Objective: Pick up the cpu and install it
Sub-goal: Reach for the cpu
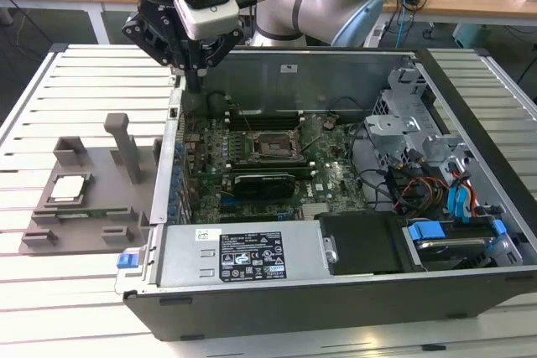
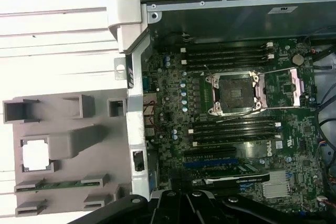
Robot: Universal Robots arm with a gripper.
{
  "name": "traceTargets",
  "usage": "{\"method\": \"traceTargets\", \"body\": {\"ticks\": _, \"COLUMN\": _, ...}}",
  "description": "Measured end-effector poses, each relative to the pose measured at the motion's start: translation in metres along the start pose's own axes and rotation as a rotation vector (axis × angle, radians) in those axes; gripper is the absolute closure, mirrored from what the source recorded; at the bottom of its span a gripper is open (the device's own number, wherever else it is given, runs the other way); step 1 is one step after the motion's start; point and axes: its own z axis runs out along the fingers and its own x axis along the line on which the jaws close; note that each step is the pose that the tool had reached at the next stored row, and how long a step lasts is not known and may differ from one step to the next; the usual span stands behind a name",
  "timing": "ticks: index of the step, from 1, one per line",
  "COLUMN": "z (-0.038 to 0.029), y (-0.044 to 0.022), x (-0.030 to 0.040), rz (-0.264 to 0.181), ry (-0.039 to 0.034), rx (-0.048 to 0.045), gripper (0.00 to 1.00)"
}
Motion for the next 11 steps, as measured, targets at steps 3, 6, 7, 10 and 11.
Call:
{"method": "traceTargets", "body": {"ticks": 3, "z": -0.0001, "y": -0.0004, "x": 0.005, "rz": 0.0, "ry": -0.0001, "rx": 0.0, "gripper": 0.89}}
{"method": "traceTargets", "body": {"ticks": 6, "z": -0.0002, "y": -0.0007, "x": 0.0098, "rz": 0.0, "ry": 0.0, "rx": 0.0, "gripper": 0.89}}
{"method": "traceTargets", "body": {"ticks": 7, "z": -0.0002, "y": -0.0008, "x": 0.0111, "rz": 0.0, "ry": -0.0001, "rx": -0.0001, "gripper": 0.89}}
{"method": "traceTargets", "body": {"ticks": 10, "z": -0.0004, "y": -0.0012, "x": 0.0166, "rz": 0.0, "ry": 0.0, "rx": 0.0, "gripper": 0.89}}
{"method": "traceTargets", "body": {"ticks": 11, "z": -0.0005, "y": -0.0013, "x": 0.0176, "rz": 0.0, "ry": 0.0, "rx": 0.0, "gripper": 0.89}}
